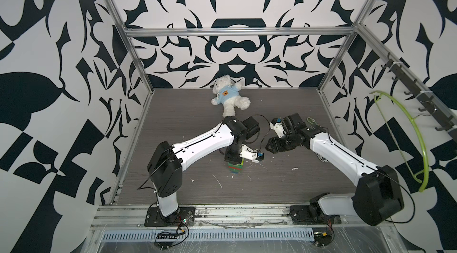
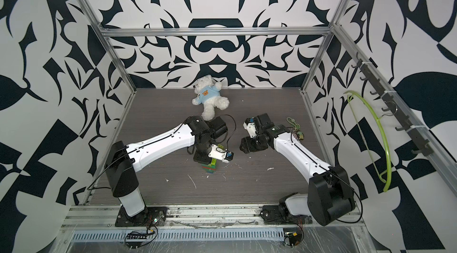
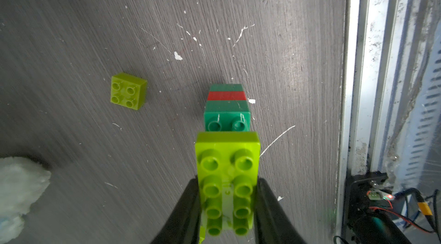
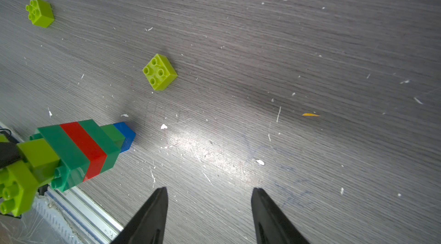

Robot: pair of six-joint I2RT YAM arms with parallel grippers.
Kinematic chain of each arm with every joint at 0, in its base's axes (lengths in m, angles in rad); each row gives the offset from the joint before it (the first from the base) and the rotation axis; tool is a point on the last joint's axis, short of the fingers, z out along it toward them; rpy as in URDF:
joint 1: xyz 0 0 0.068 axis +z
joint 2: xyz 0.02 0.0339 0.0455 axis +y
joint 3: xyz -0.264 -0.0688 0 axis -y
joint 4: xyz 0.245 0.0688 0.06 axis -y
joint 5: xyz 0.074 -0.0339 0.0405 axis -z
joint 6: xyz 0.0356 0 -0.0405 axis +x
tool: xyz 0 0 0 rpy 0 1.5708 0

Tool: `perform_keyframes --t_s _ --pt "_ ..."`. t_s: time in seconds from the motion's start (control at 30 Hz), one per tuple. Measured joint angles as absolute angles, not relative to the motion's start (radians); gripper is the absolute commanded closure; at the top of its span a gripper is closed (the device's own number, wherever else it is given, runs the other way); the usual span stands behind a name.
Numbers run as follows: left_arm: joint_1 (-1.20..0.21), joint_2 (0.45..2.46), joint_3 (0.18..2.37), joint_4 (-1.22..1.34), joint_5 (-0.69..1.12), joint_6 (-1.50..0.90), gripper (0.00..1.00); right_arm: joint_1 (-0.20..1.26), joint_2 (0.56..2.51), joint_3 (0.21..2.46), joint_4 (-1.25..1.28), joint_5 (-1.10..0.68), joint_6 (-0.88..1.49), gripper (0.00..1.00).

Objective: Assemble a carrot with lego
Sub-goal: Assemble the lego brick with the lego brick.

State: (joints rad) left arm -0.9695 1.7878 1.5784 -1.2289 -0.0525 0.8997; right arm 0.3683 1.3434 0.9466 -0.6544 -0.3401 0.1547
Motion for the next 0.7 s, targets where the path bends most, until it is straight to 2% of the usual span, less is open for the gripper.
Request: perform_keyframes --t_s 0.7 --pt "-1.015 1.802 1.557 -1.224 -0.139 0.850 0.86 0.368 1.355 0.947 -0.654 -0.340 0.155 0.39"
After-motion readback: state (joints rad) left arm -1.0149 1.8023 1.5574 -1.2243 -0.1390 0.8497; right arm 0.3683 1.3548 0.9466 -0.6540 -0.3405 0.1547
